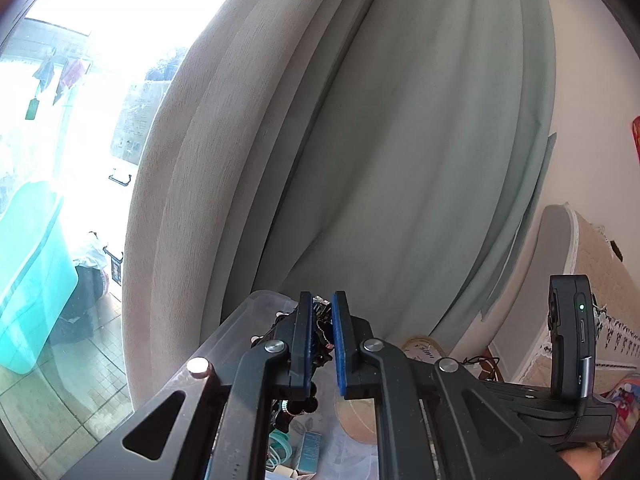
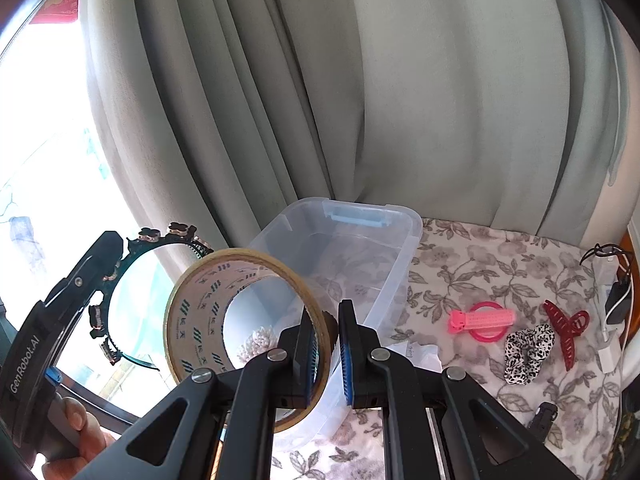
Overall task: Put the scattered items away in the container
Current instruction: 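Carry the headband and tape roll over the clear box and open both tools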
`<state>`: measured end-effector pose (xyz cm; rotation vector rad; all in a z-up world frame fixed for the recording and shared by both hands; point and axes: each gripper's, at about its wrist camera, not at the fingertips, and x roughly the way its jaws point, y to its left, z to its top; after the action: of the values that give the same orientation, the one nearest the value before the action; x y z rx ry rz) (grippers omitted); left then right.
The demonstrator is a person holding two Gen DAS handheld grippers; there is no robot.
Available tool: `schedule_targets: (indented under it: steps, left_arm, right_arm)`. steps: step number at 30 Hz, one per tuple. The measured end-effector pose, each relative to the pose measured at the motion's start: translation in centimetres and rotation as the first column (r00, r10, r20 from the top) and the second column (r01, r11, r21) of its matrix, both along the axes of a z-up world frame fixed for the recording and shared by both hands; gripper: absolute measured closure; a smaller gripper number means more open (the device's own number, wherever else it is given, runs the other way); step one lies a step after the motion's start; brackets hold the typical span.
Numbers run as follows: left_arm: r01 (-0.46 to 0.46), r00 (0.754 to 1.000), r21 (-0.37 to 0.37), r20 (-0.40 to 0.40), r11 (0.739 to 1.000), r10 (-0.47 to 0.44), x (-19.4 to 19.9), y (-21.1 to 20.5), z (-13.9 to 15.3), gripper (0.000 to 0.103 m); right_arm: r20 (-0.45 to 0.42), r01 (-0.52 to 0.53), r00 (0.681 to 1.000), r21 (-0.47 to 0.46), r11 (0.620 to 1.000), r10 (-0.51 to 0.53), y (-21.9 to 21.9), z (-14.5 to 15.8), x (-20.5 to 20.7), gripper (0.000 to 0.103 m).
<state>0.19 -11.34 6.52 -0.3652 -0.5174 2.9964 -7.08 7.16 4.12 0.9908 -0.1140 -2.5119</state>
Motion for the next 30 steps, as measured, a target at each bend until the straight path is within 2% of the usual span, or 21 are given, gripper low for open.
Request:
schedule_targets:
  steps: [15, 21, 22, 24, 25, 30]
  left_arm:
    - [0.011, 0.999, -0.004, 0.044, 1.0, -0.011, -1.6, -0.2, -1.0, 0.094]
    - [0.006, 0.998, -0.003, 0.067, 1.0, -0.005, -1.9, -0.2, -1.4, 0.094]
    - [0.006, 0.998, -0.003, 0.068, 1.0, -0.005, -2.0, -0.2, -1.4, 0.092]
    - [0.008, 0.997, -0.006, 0.078, 1.0, -0.007, -2.1, -0.1, -1.5, 0.077]
    - [0.007, 0.997, -0.007, 0.081, 1.0, -0.007, -2.0, -0.1, -1.6, 0.066]
    - [0.001, 0.995, -0.002, 0.097, 1.0, 0.0, -1.8, -0.3, -1.6, 0.063]
  right_arm:
    - [0.039, -0.019, 0.999, 0.015, 1.0, 0.019, -1.4, -1.0, -2.3, 0.09]
    - [0.05, -0.056, 0.997, 0.049, 0.997, 0.054, -2.4, -1.6, -2.8, 0.085]
    - [0.052, -0.062, 0.997, 0.058, 0.996, 0.059, -2.6, -1.7, -2.9, 0.084]
    - [0.06, -0.072, 0.996, 0.068, 0.995, 0.068, -2.9, -2.0, -2.9, 0.075]
    - [0.063, -0.078, 0.995, 0.071, 0.994, 0.074, -3.0, -2.1, -2.9, 0.069]
    - [0.061, -0.091, 0.994, 0.093, 0.992, 0.085, -3.5, -2.3, -2.8, 0.066]
